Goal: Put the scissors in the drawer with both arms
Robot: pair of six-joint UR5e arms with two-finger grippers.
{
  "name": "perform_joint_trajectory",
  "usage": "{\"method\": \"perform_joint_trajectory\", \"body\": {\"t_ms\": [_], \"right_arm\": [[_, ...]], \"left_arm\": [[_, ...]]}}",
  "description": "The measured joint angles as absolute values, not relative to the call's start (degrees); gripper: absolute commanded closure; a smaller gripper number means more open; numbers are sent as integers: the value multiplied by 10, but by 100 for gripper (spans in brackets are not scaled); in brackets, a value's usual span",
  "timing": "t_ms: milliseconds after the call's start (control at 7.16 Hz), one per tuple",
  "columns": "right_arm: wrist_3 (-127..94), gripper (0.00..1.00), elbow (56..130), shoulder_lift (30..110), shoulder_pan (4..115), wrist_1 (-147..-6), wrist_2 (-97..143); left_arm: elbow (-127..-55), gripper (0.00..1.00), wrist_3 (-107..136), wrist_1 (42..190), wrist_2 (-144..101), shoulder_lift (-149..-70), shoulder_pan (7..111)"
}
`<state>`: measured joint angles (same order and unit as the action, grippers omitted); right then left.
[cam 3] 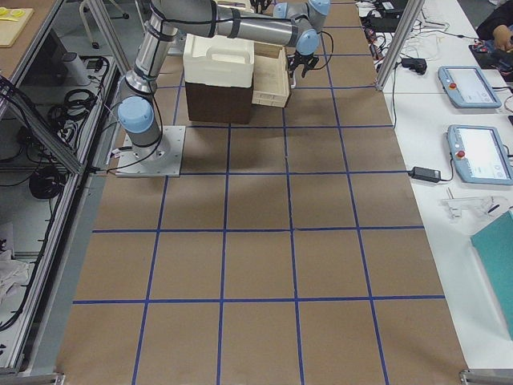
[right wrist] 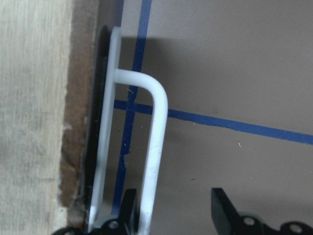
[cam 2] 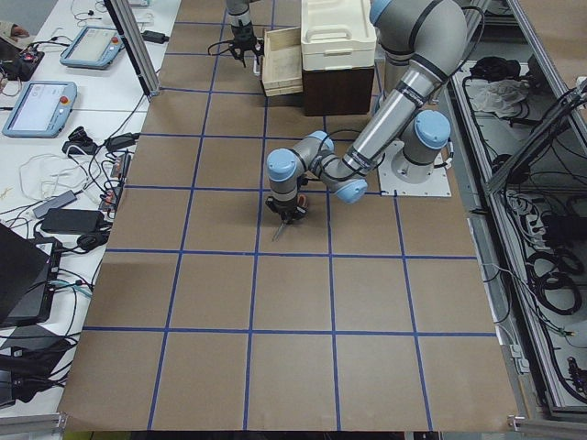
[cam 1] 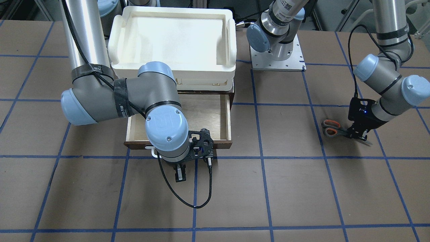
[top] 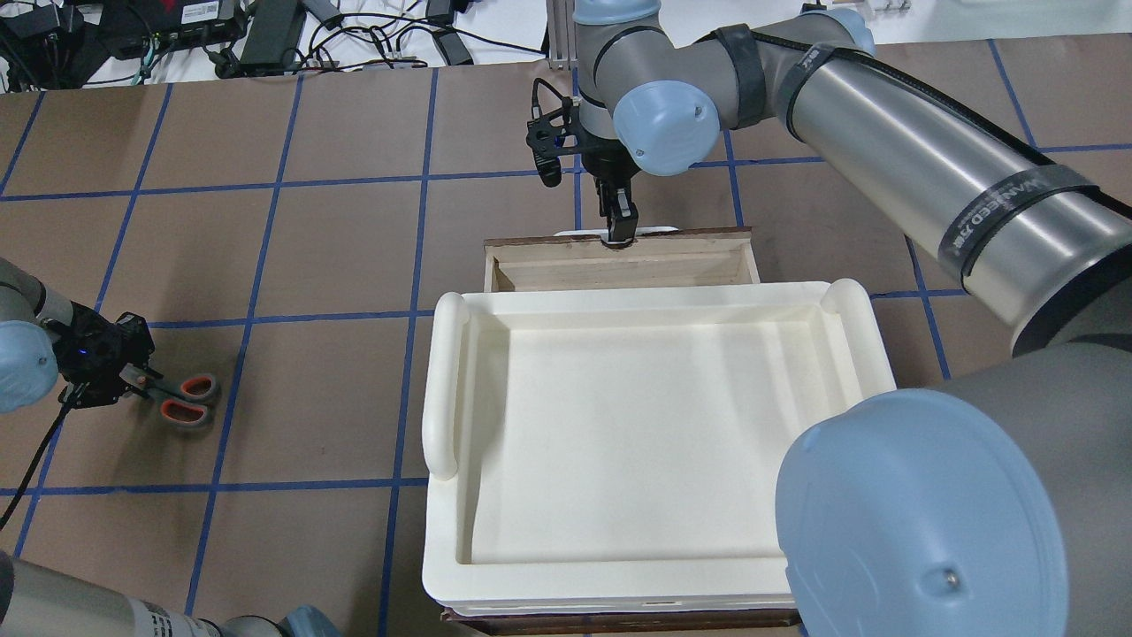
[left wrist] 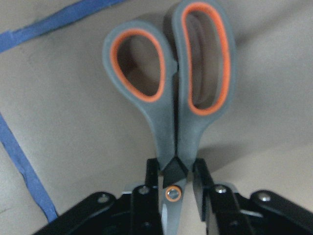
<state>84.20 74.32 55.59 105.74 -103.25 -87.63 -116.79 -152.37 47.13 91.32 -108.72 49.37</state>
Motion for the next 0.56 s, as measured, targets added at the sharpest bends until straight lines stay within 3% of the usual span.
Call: {"method": "perform_joint_trajectory", "body": {"t_ms": [140, 279, 419, 559], "right_arm": [[843, 37, 737, 552, 1056, -1036, -875], [843, 26, 731, 548, 1056, -1038, -873], [843, 0, 729, 547, 1056, -1039, -873], [841, 0, 728, 549, 1056, -1038, -873]], "left_arm": [[-1157, 95, -1522, 474, 913, -1086, 494], [-1147, 100, -1520, 476, 913, -1086, 495], [-1137, 100, -1518, 478, 913, -1084, 498], [-1124, 100, -1516, 484, 913, -1081, 502]]}}
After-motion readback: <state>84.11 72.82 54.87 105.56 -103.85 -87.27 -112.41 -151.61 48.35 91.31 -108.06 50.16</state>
